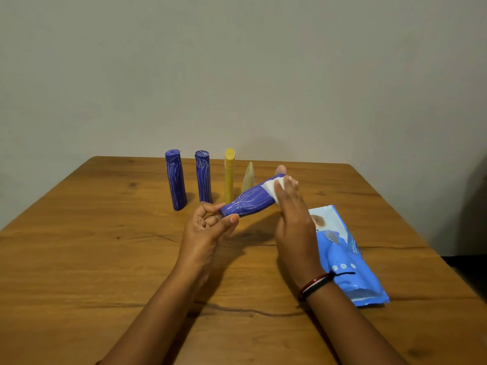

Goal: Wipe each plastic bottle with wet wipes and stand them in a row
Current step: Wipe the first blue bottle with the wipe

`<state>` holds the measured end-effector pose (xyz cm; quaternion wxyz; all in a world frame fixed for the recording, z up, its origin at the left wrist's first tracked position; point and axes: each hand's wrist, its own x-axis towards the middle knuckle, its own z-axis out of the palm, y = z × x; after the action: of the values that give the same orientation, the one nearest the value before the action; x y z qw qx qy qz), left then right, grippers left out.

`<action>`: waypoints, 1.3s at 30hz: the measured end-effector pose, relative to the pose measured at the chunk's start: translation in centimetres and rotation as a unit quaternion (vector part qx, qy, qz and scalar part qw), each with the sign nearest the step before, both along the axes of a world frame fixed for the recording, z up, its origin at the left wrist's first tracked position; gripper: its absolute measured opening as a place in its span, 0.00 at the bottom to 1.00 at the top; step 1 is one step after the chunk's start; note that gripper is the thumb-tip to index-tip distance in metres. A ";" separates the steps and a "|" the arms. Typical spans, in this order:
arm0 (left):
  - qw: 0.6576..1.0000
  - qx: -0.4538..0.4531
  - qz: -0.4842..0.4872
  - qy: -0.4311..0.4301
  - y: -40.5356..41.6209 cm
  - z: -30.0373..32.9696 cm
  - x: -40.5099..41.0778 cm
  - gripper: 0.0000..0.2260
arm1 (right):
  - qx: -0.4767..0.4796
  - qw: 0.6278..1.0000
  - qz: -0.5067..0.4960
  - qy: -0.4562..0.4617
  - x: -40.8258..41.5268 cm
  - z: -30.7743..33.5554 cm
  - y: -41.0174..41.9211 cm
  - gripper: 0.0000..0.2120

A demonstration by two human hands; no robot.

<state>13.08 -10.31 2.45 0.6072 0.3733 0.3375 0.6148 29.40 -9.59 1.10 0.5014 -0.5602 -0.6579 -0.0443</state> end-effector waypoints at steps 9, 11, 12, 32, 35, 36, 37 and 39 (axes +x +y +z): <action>0.998 0.005 0.024 -0.058 -0.1 0.4 0.1 0.10 | 0.000 0.976 0.151 -0.155 -2.3 0.0 -1.8 0.36; 0.998 0.004 0.024 -0.058 -0.2 0.5 0.1 0.10 | 0.000 0.985 0.108 -0.136 -1.2 0.0 -1.2 0.37; 0.998 0.008 0.022 -0.053 -0.1 0.6 0.1 0.11 | 0.000 0.991 0.078 -0.105 -0.4 0.1 -0.7 0.37; 0.996 0.049 0.014 0.069 -0.1 0.3 -0.2 0.12 | -0.038 0.997 0.048 -0.040 0.7 -0.3 0.2 0.33; 0.994 0.062 0.006 0.085 -0.2 0.2 -0.3 0.12 | -0.056 0.998 0.009 0.012 2.4 -0.3 0.7 0.33; 0.994 0.061 0.005 0.086 -0.1 0.1 -0.3 0.12 | -0.062 0.998 0.009 0.018 2.4 -0.3 0.7 0.33; 0.994 0.059 0.003 0.088 -0.1 0.0 -0.2 0.12 | -0.066 0.998 0.012 0.016 2.2 -0.3 0.6 0.33; 0.993 0.065 0.000 0.096 0.0 -0.2 -0.1 0.12 | -0.068 0.997 0.031 -0.006 0.8 -0.3 0.1 0.32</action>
<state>13.02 -10.35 2.28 0.5462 0.4692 0.3542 0.5967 30.24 -9.47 0.80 0.4598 -0.5720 -0.6792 0.0126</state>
